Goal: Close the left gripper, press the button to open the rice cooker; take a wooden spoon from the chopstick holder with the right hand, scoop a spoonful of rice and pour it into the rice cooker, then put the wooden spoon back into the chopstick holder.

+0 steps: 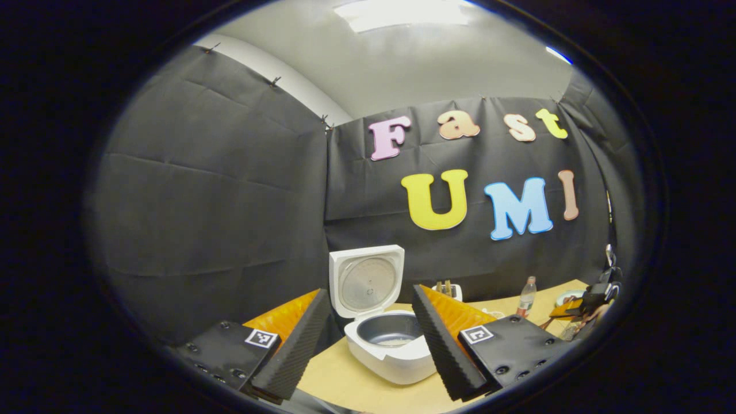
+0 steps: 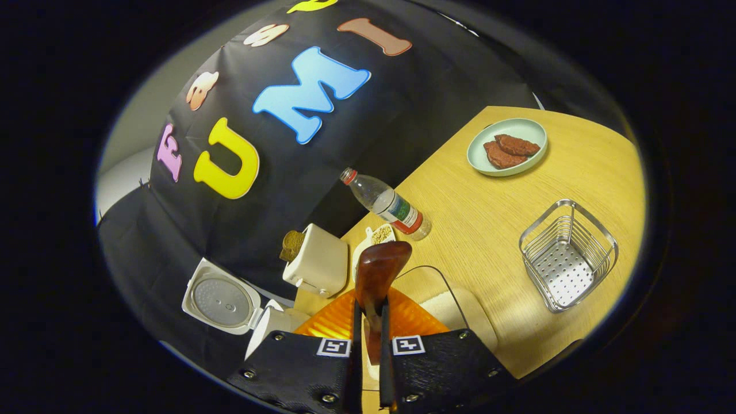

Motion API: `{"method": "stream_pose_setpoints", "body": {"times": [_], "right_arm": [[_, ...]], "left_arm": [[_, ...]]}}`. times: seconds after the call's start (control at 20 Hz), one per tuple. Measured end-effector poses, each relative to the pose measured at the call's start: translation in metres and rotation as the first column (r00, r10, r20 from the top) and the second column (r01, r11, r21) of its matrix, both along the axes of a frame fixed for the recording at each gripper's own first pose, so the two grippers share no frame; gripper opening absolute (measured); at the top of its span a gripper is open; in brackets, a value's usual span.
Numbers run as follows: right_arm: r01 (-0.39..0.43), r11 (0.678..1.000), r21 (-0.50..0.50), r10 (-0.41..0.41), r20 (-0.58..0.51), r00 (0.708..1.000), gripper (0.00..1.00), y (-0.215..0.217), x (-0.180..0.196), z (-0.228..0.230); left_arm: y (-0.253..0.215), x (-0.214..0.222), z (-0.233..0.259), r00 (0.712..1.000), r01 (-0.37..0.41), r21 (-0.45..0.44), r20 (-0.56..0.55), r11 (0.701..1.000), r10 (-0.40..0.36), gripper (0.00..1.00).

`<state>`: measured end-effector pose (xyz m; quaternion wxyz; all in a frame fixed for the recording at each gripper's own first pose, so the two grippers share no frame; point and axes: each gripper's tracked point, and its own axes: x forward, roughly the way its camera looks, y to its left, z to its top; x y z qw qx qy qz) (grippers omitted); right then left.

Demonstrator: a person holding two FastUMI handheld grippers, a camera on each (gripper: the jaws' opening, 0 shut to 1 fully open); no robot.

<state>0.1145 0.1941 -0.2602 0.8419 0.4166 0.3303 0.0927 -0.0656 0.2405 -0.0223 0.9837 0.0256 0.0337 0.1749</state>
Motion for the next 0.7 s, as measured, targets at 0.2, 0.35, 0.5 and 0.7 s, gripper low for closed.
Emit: {"method": "stream_pose_setpoints", "body": {"times": [0.2,0.35,0.5,0.7], "right_arm": [[0.021,0.991,0.133,-0.019,-0.019,1.0,0.12,0.003,-0.001,0.018],[0.011,0.979,0.201,-0.009,-0.011,1.0,0.12,0.018,-0.001,0.038],[-0.017,0.973,0.229,0.016,0.009,1.0,0.12,0.036,0.0,0.056],[-0.073,0.967,0.242,0.063,0.052,0.997,0.12,0.069,0.002,0.082]], "left_arm": [[0.002,-0.003,0.0,1.0,0.001,-0.003,0.002,1.0,-0.001,0.99],[0.006,-0.007,-0.002,1.0,-0.001,-0.018,0.0,1.0,0.001,1.0],[0.013,-0.012,-0.005,1.0,-0.006,-0.025,-0.003,1.0,0.006,1.0],[0.028,-0.019,-0.009,1.0,-0.023,-0.035,-0.007,0.999,0.023,0.99]]}}
